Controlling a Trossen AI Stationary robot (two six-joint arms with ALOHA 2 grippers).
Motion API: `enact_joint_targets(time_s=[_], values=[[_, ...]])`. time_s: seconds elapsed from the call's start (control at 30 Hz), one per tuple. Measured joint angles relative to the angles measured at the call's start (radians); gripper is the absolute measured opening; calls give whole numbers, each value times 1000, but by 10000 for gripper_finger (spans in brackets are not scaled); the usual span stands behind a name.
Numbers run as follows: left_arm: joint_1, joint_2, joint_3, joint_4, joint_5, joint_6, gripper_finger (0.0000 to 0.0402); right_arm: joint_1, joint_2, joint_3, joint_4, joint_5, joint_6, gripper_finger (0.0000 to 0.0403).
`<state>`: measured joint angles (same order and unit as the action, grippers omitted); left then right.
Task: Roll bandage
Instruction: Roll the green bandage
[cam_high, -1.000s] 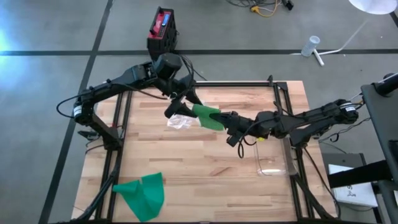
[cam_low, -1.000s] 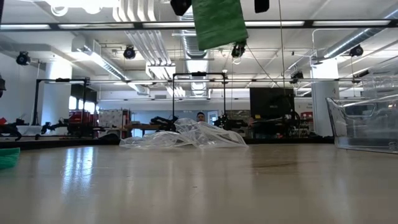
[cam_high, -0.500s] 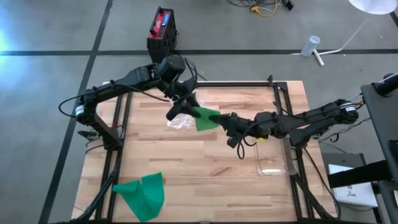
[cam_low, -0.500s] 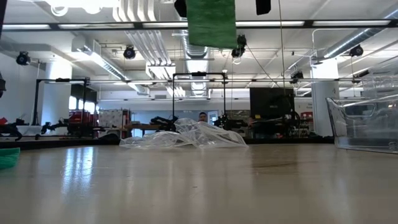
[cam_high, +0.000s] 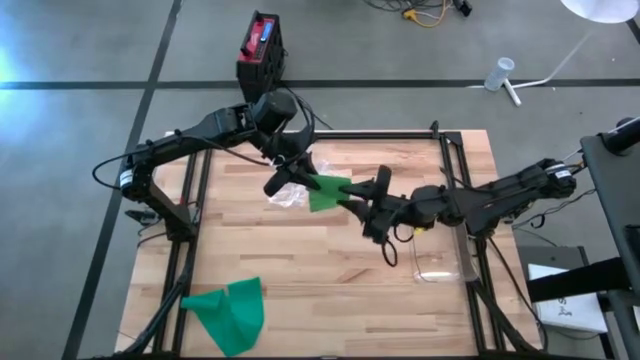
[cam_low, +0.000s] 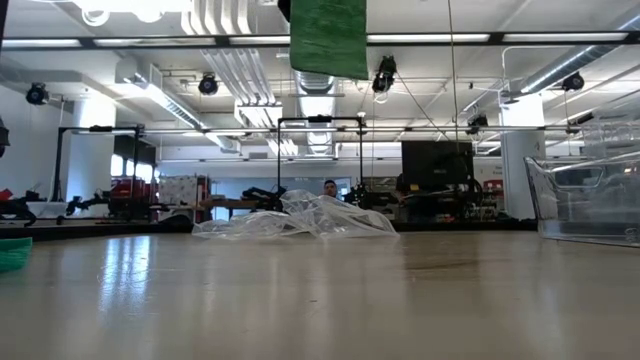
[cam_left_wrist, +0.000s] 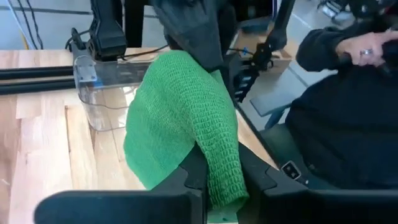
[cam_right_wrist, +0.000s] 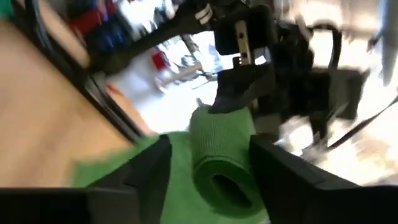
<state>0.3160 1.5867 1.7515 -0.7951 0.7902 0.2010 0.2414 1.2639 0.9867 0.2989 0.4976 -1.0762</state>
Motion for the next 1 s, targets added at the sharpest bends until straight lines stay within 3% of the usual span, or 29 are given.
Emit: enact_joint_targets(time_s=[0.13, 0.27, 0.4, 0.5, 0.6, 0.7, 0.9, 1.0], values=[[-8, -3, 0, -36, -29, 79, 30, 29, -2, 1, -49, -20, 313, 248], [-34, -8, 0, -37, -194, 130, 35, 33, -1, 10, -62, -19, 460, 282], [-60, -9, -11, -13, -226, 138, 31, 19, -5, 53, -61, -24, 589, 300], [-87, -18, -18, -9, -239, 145, 30, 0, -7, 73, -70, -25, 676, 301], [-123, -41, -49, 37, -338, 152, 30, -13, -7, 77, -90, -24, 739, 296], [-159, -74, -120, 128, -435, 149, 30, -29, -8, 79, -179, -26, 809, 287], [-186, -169, -288, 292, -456, 117, 33, -43, -8, 72, -243, -26, 863, 272], [-191, -221, -364, 345, -517, 102, 34, -44, -12, 72, -244, -26, 857, 268]])
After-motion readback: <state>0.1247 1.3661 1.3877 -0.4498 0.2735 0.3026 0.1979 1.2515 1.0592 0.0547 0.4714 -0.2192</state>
